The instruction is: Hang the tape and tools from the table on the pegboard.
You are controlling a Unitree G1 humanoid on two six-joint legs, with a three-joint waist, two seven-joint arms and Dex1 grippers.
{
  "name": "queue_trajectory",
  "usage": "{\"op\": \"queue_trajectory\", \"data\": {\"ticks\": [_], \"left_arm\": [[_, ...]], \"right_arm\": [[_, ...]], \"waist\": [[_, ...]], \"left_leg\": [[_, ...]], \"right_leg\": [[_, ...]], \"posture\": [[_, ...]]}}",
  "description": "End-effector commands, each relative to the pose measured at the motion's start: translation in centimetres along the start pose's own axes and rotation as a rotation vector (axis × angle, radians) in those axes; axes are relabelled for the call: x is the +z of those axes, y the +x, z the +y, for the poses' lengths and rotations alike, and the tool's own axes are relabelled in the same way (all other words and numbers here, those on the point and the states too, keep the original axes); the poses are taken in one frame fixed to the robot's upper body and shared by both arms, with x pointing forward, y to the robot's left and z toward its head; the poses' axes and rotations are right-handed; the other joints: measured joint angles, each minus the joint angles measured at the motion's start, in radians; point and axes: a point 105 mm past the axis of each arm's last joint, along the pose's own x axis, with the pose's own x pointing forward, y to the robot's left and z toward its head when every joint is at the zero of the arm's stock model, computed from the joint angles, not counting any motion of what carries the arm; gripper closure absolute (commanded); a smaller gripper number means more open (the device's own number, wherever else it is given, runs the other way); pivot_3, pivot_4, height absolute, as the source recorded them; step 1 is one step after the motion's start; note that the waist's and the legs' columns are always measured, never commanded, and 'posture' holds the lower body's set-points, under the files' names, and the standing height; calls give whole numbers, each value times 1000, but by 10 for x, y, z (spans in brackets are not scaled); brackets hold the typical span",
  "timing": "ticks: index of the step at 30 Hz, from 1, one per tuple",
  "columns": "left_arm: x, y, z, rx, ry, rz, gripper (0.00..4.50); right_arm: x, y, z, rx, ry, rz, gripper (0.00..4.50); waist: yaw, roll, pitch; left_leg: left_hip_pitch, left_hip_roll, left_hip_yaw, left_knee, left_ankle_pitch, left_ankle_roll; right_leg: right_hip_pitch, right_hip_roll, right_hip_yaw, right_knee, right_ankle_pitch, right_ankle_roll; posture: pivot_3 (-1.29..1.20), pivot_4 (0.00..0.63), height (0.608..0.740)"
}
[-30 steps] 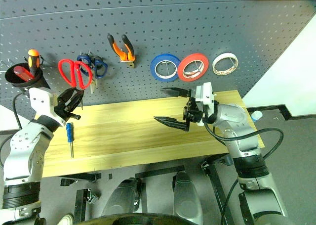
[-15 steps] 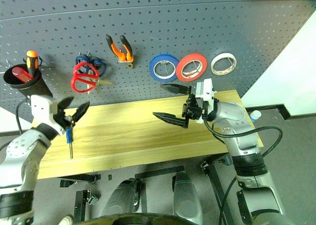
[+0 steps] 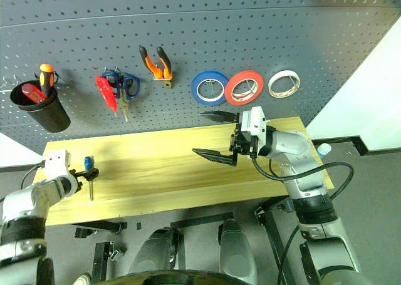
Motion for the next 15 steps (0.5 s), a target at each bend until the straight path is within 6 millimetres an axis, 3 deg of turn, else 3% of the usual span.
{"op": "queue_trajectory", "data": {"ticks": [1, 10, 15], "left_arm": [[8, 8, 15, 65, 9, 15, 10], [10, 26, 10, 26, -55, 58, 10], [10, 29, 10, 25, -77, 68, 1097]], "right_arm": [[3, 0, 1, -1, -31, -8, 0], [2, -7, 3, -36, -33, 12, 0], [3, -9, 2, -47, -38, 20, 0]], "waist": [[-2, 0, 0], [-2, -1, 0], [-4, -1, 0]], "left_leg": [[0, 0, 0, 0, 0, 0], [0, 0, 0, -1, 0, 0], [0, 0, 0, -1, 0, 0]], "right_leg": [[0, 0, 0, 0, 0, 0], [0, 0, 0, 0, 1, 2], [0, 0, 0, 0, 1, 2]], "posture": [[-12, 125, 740], [-42, 137, 740], [-48, 138, 740]]}}
